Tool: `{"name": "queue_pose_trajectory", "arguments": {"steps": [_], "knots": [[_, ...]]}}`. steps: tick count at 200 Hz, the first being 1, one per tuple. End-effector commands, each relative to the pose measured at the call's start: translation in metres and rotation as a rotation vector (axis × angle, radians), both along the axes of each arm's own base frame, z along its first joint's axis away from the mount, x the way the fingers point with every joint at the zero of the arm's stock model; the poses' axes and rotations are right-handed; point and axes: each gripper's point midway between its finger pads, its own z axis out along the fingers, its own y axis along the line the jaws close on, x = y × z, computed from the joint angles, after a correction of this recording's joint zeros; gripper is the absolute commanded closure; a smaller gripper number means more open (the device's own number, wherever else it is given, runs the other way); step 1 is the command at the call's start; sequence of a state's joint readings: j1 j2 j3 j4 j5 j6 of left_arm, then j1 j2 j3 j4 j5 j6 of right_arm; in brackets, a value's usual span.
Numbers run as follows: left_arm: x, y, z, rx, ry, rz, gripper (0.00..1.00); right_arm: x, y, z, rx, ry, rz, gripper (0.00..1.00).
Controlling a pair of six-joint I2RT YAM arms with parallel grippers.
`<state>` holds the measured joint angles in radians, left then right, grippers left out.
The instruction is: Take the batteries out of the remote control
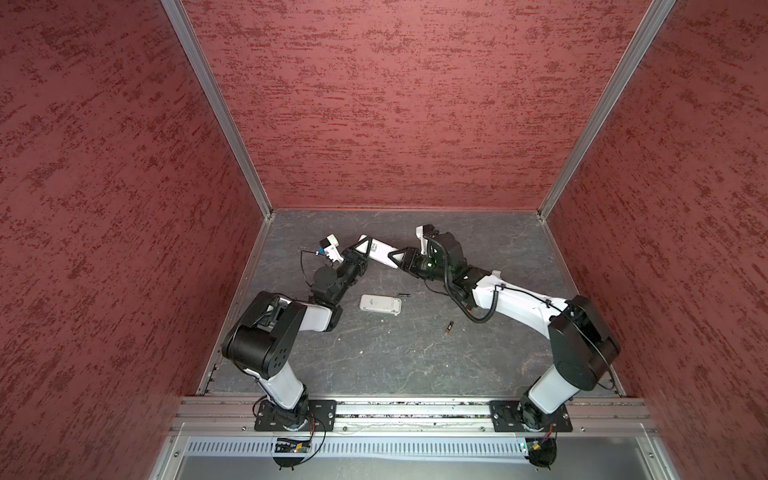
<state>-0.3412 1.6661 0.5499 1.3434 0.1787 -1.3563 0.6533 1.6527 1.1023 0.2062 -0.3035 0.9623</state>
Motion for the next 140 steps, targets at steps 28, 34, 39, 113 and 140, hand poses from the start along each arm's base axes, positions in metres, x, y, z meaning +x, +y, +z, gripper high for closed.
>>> {"name": "queue_pose_trajectory", "arguments": {"steps": [28,34,39,113,140], "knots": [[-0.007,0.006,0.031,-0.029,-0.102,0.006,1.00,-0.007,-0.005,0.008,0.057,0.003,-0.013,0.54],[-0.007,0.006,0.031,-0.028,-0.102,0.008,1.00,-0.008,-0.005,0.010,0.070,0.000,-0.011,0.53],[-0.006,0.006,0.031,-0.028,-0.104,0.007,1.00,-0.009,-0.005,0.013,0.083,-0.006,-0.010,0.52],[-0.004,0.006,0.029,-0.025,-0.099,0.008,1.00,-0.016,-0.006,0.028,0.191,-0.038,0.006,0.53],[-0.005,0.006,0.027,-0.022,-0.097,0.007,1.00,-0.016,-0.007,0.032,0.208,-0.049,0.010,0.55]]}}
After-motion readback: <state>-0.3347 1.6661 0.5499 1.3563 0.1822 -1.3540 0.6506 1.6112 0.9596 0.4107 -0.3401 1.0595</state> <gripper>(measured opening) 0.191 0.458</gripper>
